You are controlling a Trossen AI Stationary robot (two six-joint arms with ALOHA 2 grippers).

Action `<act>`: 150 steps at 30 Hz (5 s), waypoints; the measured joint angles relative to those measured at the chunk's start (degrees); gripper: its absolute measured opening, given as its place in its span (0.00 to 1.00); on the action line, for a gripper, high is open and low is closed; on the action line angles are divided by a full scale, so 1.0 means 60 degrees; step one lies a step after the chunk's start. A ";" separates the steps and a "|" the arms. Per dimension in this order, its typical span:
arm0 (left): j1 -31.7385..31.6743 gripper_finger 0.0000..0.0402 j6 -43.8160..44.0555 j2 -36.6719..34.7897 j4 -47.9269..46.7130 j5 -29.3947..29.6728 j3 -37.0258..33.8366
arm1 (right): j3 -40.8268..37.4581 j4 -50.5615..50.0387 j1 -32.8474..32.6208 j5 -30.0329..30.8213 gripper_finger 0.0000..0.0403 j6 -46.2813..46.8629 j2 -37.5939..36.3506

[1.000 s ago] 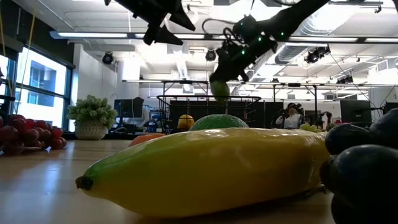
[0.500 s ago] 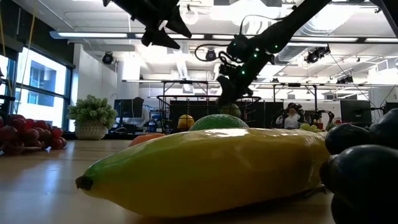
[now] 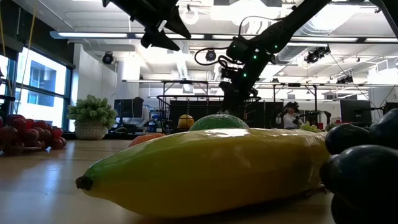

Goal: Build produce basket
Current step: Put the mango into the wire basket

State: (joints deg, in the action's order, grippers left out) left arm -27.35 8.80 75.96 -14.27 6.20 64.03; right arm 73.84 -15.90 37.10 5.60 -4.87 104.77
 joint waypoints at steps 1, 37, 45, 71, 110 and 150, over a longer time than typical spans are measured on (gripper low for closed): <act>0.0000 0.85 -0.0003 0.0000 -0.0024 0.0000 0.0000 | 0.0000 -0.0038 0.0000 0.0006 0.69 0.0031 0.0000; 0.1732 0.85 0.3113 -0.1530 -0.6110 -0.0004 0.0004 | 0.0004 -0.3508 -0.1876 -0.0466 0.72 0.4098 -0.2983; 0.2927 0.85 0.3777 -0.1530 -0.7684 -0.0007 0.0000 | 0.0004 -0.4028 -0.3114 -0.0465 0.72 0.6427 -0.2983; 0.7799 0.85 0.8355 -0.1519 -0.7783 -0.0284 -0.1169 | 0.0004 -0.5155 -0.6951 0.1023 0.72 1.1338 -0.2980; 1.3548 0.85 1.4127 0.2164 -0.3178 -0.0244 -0.1166 | 0.0004 -0.5513 -0.7042 0.1153 0.72 1.1060 -0.2973; 1.3621 0.44 1.4310 0.4062 -0.2567 -0.0195 -0.1053 | 0.0004 -0.5476 -0.7067 0.1041 0.72 1.1239 -0.2973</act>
State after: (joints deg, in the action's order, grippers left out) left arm 54.37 94.66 100.34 -29.68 5.03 57.71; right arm 73.87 -48.75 -5.30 11.84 62.57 86.94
